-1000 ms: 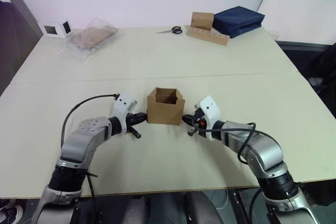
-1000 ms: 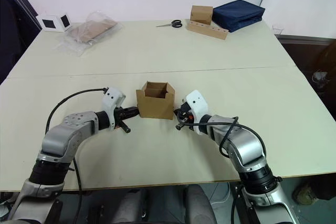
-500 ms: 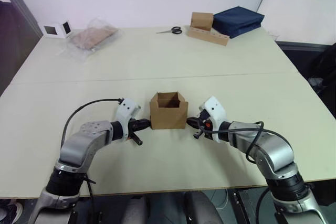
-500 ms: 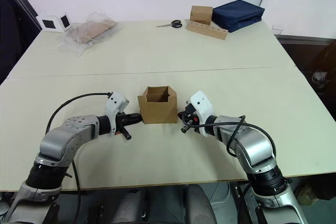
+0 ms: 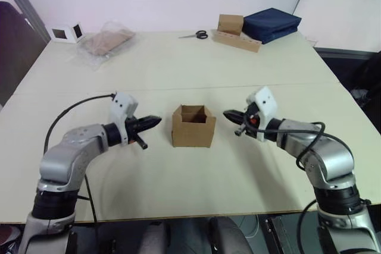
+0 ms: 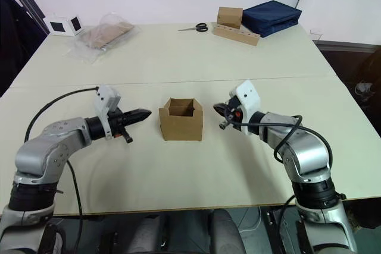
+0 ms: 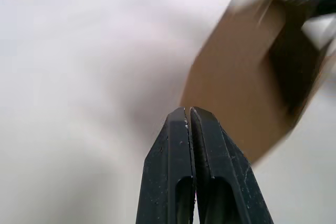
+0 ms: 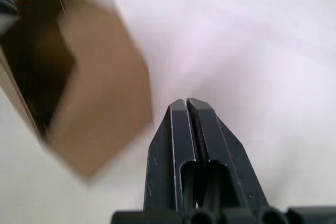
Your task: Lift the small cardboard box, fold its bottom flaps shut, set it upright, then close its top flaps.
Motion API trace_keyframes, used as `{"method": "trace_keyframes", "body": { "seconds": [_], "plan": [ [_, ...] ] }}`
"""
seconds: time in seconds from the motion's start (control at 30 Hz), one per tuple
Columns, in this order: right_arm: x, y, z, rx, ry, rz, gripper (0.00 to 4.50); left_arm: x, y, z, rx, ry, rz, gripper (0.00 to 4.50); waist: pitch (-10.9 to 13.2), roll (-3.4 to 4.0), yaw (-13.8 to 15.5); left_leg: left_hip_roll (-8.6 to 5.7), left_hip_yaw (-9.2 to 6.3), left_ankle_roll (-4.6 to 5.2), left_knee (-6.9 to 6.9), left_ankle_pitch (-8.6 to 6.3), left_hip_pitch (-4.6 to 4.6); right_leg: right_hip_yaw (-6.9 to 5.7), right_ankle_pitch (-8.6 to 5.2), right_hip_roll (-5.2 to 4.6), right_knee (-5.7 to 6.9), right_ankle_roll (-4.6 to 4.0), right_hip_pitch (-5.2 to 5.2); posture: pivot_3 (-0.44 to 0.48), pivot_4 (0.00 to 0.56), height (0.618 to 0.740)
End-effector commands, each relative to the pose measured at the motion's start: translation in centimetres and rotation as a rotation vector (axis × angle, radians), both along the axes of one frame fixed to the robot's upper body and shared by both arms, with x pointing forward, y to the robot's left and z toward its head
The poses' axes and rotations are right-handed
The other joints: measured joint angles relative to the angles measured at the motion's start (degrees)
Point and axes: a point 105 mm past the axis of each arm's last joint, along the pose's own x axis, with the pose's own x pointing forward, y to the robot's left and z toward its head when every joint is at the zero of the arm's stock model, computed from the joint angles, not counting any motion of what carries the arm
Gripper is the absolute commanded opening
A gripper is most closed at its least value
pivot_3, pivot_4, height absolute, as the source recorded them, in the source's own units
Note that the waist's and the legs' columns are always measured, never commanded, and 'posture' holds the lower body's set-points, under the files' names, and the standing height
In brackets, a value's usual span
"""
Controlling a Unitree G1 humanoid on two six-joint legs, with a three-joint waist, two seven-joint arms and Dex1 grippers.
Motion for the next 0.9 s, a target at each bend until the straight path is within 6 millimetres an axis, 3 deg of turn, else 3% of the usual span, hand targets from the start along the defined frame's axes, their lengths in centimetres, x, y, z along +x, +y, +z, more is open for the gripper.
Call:
{"method": "trace_keyframes", "body": {
  "seconds": [0.03, 0.33, 0.53, 0.7, 0.9],
  "plan": [
    [-0.3, 1.2, 0.7, 0.028, -0.031, 0.076, 0.0, 0.6, -0.1, 1.1, -0.03, -0.06, -0.008, 0.1, 0.0, 0.0, -0.1, 0.0, 0.0, 0.0, 0.0, 0.0, 0.0, 0.0, 0.0, 0.0, 0.0, 0.0, 0.0, 0.0, 0.15, 0.74],
    [-0.6, 3.7, -0.8, 0.011, -0.012, 0.179, 0.0, 0.7, -2.1, 0.2, -0.064, -0.019, -0.138, 0.1, 0.0, 0.01, -0.2, 0.0, 0.01, 0.0, -0.01, 0.0, 0.01, 0.01, 0.0, 0.0, -0.01, 0.0, 0.0, 0.0, 0.15, 0.74],
    [-0.1, 3.9, -2.4, -0.049, 0.012, 0.18, 0.0, 1.2, -3.3, -2.4, 0.023, 0.041, -0.168, 0.1, 0.0, 0.02, -0.2, -0.01, 0.01, -0.01, 0.01, 0.0, 0.05, 0.01, 0.0, 0.0, 0.04, 0.0, 0.02, 0.0, 0.15, 0.74],
    [0.0, 4.1, -3.4, -0.086, 0.03, 0.198, 0.0, 1.6, -3.1, -4.4, 0.119, 0.068, -0.141, 0.1, -0.3, 0.11, -0.3, 0.0, 0.02, 0.0, -0.01, 0.0, 0.13, 0.03, 0.0, 0.02, 0.05, 0.0, 0.04, 0.0, 0.15, 0.74],
    [0.0, 4.1, -2.6, -0.084, 0.003, 0.199, 0.0, 1.8, -2.9, -2.9, 0.056, 0.037, -0.123, 0.1, -0.5, 0.15, -0.3, 0.0, 0.03, 0.02, -0.09, -0.01, 0.62, 0.05, -0.01, 0.03, -0.01, -0.01, 0.55, 0.0, 0.15, 0.74]
  ]
}}
